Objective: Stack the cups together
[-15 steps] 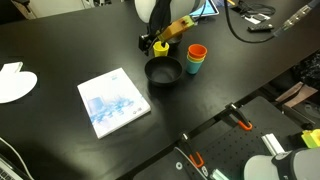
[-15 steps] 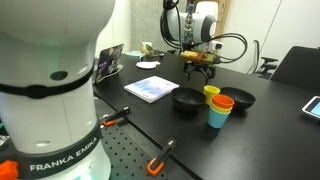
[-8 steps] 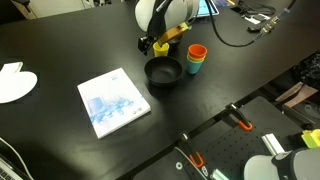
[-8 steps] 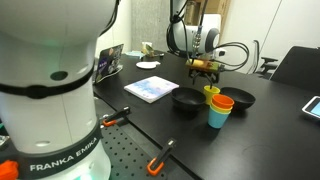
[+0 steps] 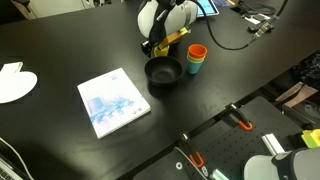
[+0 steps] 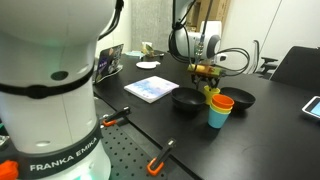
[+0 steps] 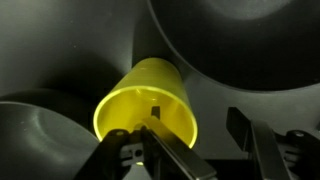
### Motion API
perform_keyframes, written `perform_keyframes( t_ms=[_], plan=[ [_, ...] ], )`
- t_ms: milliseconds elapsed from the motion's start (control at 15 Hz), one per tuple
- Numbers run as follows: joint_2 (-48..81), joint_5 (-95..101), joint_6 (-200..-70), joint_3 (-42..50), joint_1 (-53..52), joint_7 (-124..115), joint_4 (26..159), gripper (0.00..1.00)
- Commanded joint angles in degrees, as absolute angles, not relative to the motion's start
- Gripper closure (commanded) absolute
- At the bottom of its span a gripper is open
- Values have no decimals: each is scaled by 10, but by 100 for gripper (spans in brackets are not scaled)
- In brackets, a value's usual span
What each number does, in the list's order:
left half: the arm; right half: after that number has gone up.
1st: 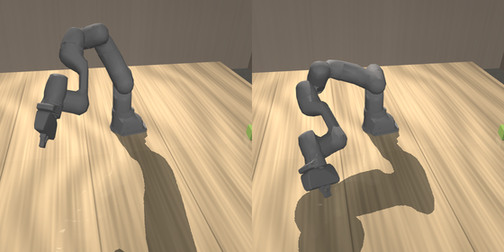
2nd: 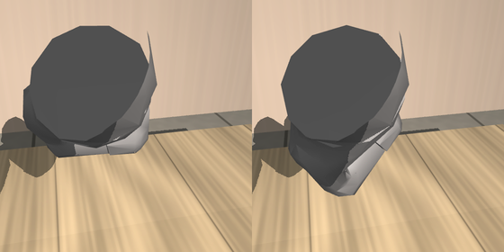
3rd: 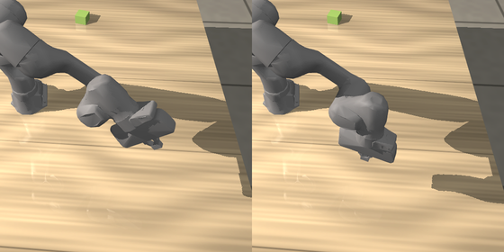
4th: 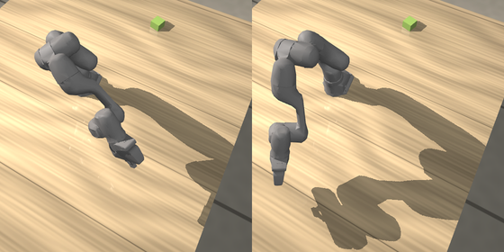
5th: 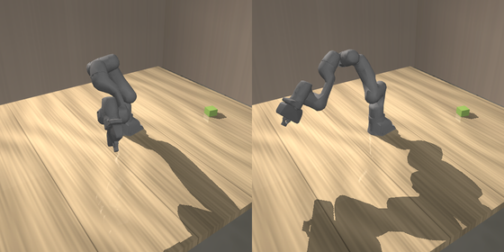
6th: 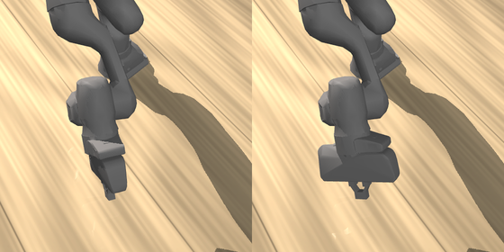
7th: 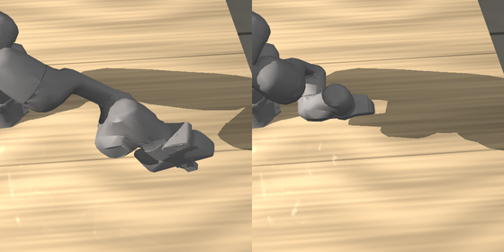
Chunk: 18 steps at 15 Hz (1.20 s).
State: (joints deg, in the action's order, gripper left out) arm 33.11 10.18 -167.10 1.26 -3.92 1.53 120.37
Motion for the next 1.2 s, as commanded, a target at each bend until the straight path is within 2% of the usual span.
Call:
perform_keyframes(
  t_ms=[0, 200, 333, 467, 600, 1133],
  plan=[
    [337, 103, -1687, 21, -48, 20, 1196, 62],
    [333, 103, -1691, 24, -50, 17, 1200, 84],
    [332, 103, -1697, 26, -51, 15, 1202, 93],
    [329, 106, -1696, 36, -60, 7, 1203, 96],
    [324, 113, -1692, 57, -77, -6, 1205, 93],
    [289, 178, -1643, 194, -207, -117, 1211, 94]
  ],
)
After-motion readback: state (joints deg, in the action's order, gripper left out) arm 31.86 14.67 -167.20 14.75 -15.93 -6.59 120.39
